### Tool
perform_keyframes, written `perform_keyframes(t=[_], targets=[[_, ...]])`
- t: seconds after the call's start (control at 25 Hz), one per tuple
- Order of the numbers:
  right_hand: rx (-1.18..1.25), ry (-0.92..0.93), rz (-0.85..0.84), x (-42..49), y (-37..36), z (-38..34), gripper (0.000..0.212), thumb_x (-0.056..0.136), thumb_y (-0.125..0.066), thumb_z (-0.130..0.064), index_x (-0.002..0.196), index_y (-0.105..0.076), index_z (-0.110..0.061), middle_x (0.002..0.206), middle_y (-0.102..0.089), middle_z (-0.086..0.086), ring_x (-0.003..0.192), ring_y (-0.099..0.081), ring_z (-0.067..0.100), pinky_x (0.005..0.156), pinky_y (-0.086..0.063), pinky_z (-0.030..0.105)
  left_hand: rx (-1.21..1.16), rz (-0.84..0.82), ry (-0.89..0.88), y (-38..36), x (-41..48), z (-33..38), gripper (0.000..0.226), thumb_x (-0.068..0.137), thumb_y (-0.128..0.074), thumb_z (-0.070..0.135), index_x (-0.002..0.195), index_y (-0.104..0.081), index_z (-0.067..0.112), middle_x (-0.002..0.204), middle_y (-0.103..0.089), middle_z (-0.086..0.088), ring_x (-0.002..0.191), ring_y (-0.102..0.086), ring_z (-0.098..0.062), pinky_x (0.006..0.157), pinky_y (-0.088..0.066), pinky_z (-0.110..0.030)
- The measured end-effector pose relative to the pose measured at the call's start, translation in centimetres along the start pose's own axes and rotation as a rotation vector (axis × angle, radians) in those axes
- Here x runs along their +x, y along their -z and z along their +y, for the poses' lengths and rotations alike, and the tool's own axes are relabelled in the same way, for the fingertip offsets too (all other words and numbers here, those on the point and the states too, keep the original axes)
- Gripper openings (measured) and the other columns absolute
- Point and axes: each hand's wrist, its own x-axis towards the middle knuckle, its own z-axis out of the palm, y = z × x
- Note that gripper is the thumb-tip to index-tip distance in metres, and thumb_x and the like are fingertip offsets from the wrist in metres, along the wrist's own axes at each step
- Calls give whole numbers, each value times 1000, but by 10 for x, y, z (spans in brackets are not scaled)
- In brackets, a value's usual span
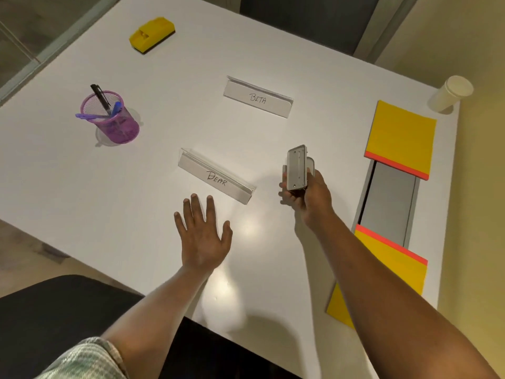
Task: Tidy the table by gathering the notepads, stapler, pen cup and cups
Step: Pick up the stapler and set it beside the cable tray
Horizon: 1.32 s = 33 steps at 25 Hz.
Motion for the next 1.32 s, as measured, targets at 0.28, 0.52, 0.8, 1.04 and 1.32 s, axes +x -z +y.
perform_keyframes(t=[0.28, 0.52, 0.8, 1.04, 1.32], targets=[[292, 28, -42, -45, 101, -5, 47, 102, -41, -48, 114, -71, -13, 103, -72, 14, 81, -66, 27, 66, -57, 34, 4, -68, -511, 8, -6, 14, 59, 97, -38, 46, 141, -48, 8, 141, -46, -18, 125, -46, -38, 101, -36, -48], [-97, 162, 316, -55, 187, -20, 50, 98, -57, -44, 129, -55, -5, 96, -65, 15, 71, -62, 23, 65, -53, 38, 44, -133, -587, 1, -22, 67, 67, 97, -42, 50, 151, -39, 10, 153, -36, -24, 137, -37, -44, 110, -31, -55], [-798, 282, 857, -32, 255, -40, 53, 87, -71, -46, 115, -47, -7, 100, -62, 11, 88, -64, 30, 63, -47, 33, 33, -69, -597, -11, -18, 66, 67, 96, -35, 53, 148, -41, 12, 151, -37, -22, 132, -38, -43, 106, -31, -53], [-999, 261, 963, -15, 264, -36, 61, 79, -80, -45, 116, -51, -6, 114, -61, 14, 105, -59, 33, 81, -53, 44, 11, -25, -599, -17, -15, 64, 67, 94, -34, 55, 147, -40, 14, 150, -35, -19, 131, -38, -41, 104, -32, -52], [-1004, 230, 1006, -34, 240, -27, 81, 81, -69, -62, 138, -43, -10, 138, -53, 15, 127, -50, 35, 103, -41, 51, -1, 1, -596, -16, -16, 65, 67, 94, -34, 55, 145, -42, 13, 148, -37, -18, 127, -40, -41, 102, -33, -51]])
